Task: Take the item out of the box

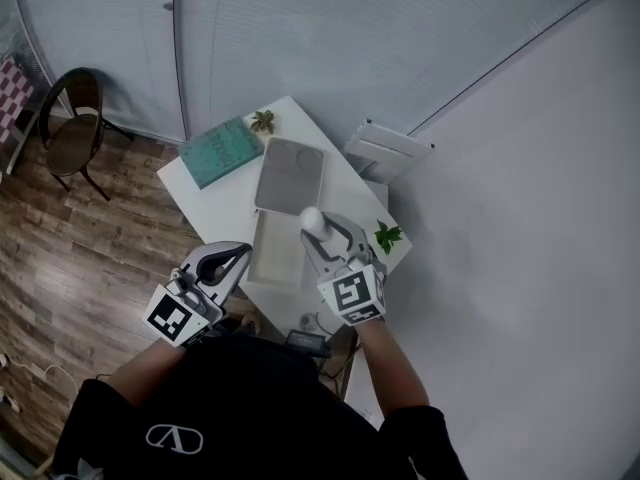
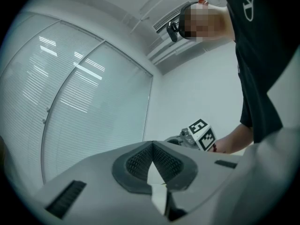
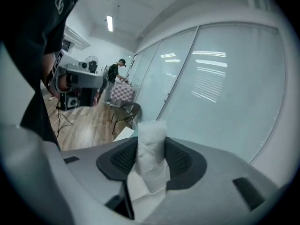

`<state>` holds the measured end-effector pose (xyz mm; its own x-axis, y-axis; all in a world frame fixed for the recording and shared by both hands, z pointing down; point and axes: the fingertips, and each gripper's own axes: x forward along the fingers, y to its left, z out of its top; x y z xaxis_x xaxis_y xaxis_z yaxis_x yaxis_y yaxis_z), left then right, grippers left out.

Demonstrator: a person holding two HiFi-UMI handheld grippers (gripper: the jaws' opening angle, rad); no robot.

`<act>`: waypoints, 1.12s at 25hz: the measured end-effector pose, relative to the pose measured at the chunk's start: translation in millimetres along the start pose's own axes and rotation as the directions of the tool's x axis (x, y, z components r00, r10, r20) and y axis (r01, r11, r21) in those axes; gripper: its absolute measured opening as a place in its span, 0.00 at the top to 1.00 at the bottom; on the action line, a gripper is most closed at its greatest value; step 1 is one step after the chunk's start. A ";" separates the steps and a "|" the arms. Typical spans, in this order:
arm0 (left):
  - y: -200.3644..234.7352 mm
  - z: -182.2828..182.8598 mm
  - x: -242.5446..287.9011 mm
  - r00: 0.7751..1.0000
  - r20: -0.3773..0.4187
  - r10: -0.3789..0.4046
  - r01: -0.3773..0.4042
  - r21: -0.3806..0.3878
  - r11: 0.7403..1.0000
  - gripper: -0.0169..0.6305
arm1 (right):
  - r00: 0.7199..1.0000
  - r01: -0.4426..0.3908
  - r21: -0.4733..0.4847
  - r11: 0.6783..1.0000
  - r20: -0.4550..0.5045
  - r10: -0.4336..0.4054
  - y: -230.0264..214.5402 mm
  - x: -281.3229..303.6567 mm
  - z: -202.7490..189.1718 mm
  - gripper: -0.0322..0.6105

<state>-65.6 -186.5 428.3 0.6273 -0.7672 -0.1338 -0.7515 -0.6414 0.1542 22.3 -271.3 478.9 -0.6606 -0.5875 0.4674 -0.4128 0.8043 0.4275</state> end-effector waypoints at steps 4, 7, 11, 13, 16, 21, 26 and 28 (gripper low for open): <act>-3.1 8.3 7.0 1.000 0.010 -0.030 0.030 0.009 1.000 0.97 | 0.989 0.067 0.116 0.991 0.126 -0.082 -12.6 -32.9 27.2 0.66; -5.3 10.9 12.1 0.999 0.011 -0.040 0.040 0.014 0.999 0.97 | 0.972 0.103 0.203 0.974 0.188 -0.142 -20.4 -55.4 39.4 0.66; -5.2 12.8 15.6 0.999 0.012 -0.048 0.048 0.020 0.999 0.97 | 0.943 0.151 0.239 0.959 0.256 -0.212 -21.3 -78.2 54.1 0.66; -3.8 15.0 17.9 0.999 0.011 -0.054 0.053 0.023 0.998 0.97 | 0.930 0.159 0.265 0.951 0.283 -0.235 -20.3 -86.1 60.7 0.66; -3.9 16.2 20.0 0.998 0.009 -0.059 0.058 0.029 0.998 0.97 | 0.915 0.147 0.319 0.936 0.316 -0.251 -16.7 -96.2 65.6 0.66; -6.2 18.3 24.4 0.997 0.014 -0.074 0.074 0.034 0.997 0.97 | 0.877 0.164 0.384 0.909 0.365 -0.312 -19.2 -111.3 63.9 0.66; -11.6 19.8 29.2 0.995 0.013 -0.096 0.095 0.033 0.995 0.97 | 0.856 0.178 0.452 0.874 0.368 -0.364 -15.7 -118.9 55.7 0.66; -13.8 20.6 30.9 0.994 0.014 -0.105 0.105 0.033 0.994 0.97 | 0.853 0.186 0.458 0.869 0.363 -0.374 -14.0 -120.5 52.9 0.66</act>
<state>-40.1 -201.3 401.9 0.6999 -0.6954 -0.1630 -0.6881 -0.7177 0.1074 74.6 -207.0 375.6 -0.6371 -0.7696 -0.0422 -0.7689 0.6309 0.1036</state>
